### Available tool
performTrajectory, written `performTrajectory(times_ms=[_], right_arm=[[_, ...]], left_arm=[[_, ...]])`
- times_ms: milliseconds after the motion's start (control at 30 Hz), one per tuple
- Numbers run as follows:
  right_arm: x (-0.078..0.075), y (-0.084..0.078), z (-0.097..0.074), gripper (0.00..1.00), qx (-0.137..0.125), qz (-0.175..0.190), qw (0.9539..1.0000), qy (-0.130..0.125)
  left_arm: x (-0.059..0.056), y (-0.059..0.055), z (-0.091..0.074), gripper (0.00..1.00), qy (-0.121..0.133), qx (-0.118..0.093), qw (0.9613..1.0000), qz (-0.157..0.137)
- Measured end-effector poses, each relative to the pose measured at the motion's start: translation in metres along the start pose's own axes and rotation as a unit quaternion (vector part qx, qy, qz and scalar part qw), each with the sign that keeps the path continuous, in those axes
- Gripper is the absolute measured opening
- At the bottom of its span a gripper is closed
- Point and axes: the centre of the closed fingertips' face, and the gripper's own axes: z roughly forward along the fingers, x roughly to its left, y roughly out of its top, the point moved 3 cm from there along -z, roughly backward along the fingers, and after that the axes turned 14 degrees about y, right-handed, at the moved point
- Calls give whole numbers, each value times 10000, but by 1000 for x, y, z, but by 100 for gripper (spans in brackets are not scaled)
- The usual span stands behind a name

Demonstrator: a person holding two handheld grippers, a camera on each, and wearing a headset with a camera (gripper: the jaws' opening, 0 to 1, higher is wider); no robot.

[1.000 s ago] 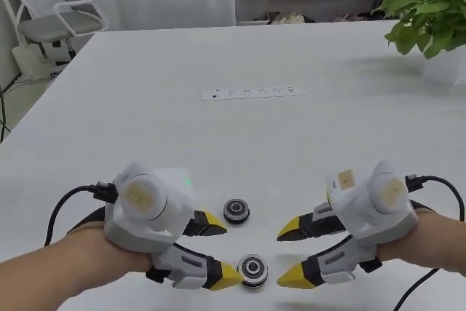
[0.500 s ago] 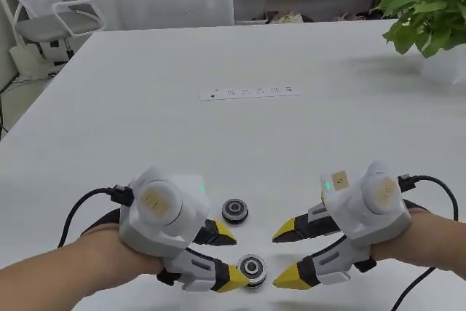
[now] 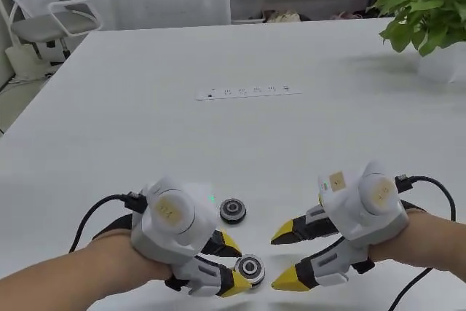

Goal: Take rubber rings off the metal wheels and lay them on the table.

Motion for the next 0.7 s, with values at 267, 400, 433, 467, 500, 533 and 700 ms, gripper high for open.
performTrajectory(times_ms=[267,400,433,467,500,533,700], right_arm=[[0,-1,-1,37,-40,23,10000,-14],[0,-2,0,37,-47,38,10000,-10],[0,-2,0,37,-44,49,10000,-2],[0,-2,0,37,-40,52,10000,-1],[-1,-3,0,37,-37,52,10000,2],[-1,-2,1,36,-33,52,10000,15],[-1,0,3,36,-11,30,10000,58]], left_arm=[[-1,3,5,14,16,-12,10000,89],[-1,4,6,12,72,-22,9999,121],[-1,4,7,11,89,-25,9999,113],[0,5,7,11,98,-21,9999,107],[-1,5,7,11,105,-25,9999,119],[0,5,7,11,106,-30,9999,123],[2,4,6,9,161,-81,9998,15]])
